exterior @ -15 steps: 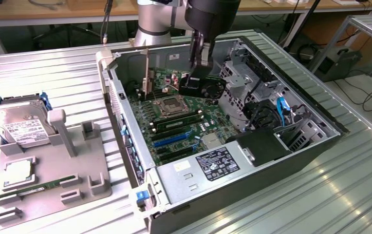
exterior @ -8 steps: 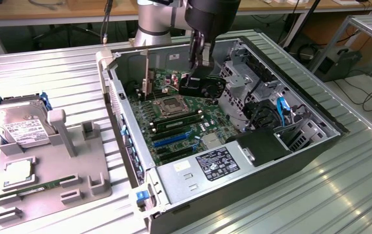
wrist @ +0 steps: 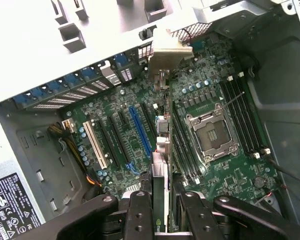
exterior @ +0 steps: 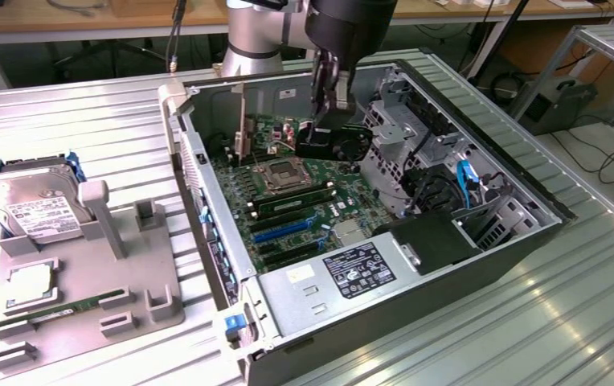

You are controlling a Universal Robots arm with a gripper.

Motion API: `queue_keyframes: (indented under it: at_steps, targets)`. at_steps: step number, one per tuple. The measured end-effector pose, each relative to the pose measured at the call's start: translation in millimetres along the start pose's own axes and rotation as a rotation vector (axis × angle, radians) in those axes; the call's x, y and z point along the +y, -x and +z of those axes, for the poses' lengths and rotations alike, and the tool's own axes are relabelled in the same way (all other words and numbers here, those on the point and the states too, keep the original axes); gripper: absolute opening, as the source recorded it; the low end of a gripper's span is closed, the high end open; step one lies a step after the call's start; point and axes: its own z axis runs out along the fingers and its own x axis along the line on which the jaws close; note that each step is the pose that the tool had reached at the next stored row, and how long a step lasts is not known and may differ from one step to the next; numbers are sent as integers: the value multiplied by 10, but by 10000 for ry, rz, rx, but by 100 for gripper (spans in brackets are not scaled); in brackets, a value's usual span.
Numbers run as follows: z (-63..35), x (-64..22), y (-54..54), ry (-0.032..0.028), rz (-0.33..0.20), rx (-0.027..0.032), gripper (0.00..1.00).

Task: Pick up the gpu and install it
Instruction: 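Insert the gpu into the slot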

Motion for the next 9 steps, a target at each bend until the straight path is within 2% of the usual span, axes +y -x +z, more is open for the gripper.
queue_keyframes:
  at_steps: [9]
  targets:
    - [0,0,0,10,-368,7,26]
